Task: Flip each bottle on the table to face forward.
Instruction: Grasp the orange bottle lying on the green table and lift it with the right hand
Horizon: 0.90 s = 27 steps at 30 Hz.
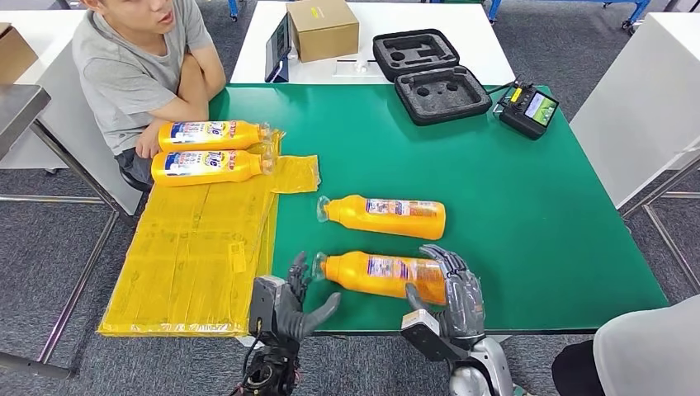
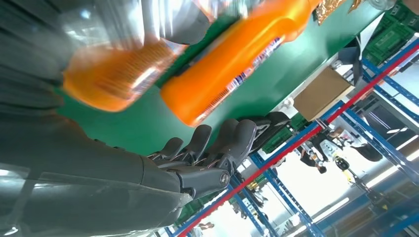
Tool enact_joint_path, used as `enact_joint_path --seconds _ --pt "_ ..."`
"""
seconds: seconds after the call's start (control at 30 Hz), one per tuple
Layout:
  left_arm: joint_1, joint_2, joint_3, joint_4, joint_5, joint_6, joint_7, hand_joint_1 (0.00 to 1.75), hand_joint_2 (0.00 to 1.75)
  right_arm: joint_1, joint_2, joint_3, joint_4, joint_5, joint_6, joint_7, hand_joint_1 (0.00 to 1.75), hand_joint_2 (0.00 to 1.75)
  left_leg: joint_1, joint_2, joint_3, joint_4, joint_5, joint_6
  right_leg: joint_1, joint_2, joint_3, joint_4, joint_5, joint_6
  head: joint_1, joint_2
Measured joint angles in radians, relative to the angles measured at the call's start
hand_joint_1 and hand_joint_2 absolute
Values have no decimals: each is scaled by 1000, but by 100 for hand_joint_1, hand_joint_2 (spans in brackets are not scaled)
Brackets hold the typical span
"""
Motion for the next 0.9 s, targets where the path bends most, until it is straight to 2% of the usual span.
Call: enact_joint_path --seconds 0.07,0.2,0.3,0.37,0.4,0.43,0.5,0.53,0.57,0.8,0.9 --pt "-10 -2 -6 20 12 -19 10 0 175 0 0 4 -1 0 -1 0 175 175 0 0 0 0 0 0 0 0 0 0 0 0 0 0" --pt "-26 -5 -14 49 39 -75 41 0 0 0 1 9 -3 -6 0 -2 175 175 0 0 0 0 0 0 0 0 0 0 0 0 0 0" --pt "-61 -7 -25 99 99 -209 104 0 0 -6 0 16 0 -20 1 -10 172 175 0 -2 0 0 1 1 0 -1 0 0 0 0 0 0" --pt "-89 -12 -37 139 108 -224 94 0 0 -12 1 22 2 -25 1 -13 165 175 0 -2 0 0 1 1 0 -2 1 0 0 0 0 0" --pt "-98 -15 -40 151 102 -200 74 0 0 -12 1 23 2 -24 1 -12 155 175 0 -2 0 0 1 1 0 -2 1 0 0 0 0 0" --pt "-102 -17 -42 155 87 -158 45 0 0 -10 1 24 1 -20 1 -9 133 175 0 -2 0 0 1 1 0 -2 1 0 0 0 0 0" --pt "-101 -16 -42 135 38 -63 -8 0 0 1 1 24 -8 -7 1 2 55 175 0 -2 0 0 1 1 0 -2 1 0 0 0 0 0" --pt "-96 -13 -42 113 4 -17 -30 0 0 7 1 24 -14 3 2 9 21 175 0 -2 -1 0 1 1 0 -2 1 0 0 0 0 0" --pt "-89 -10 -42 82 -33 21 -46 0 0 12 1 25 -21 15 4 17 2 175 0 -3 -1 0 1 1 0 -3 1 0 0 1 0 0" --pt "1 10 -46 -225 -335 306 -86 0 0 27 2 53 -49 201 14 112 0 175 0 -3 -1 0 1 1 0 -3 0 0 0 0 0 0" --pt "36 19 -45 -357 -427 380 -88 0 0 26 2 70 -63 245 14 138 0 175 0 -3 -2 0 1 1 0 -3 0 0 0 0 0 0"
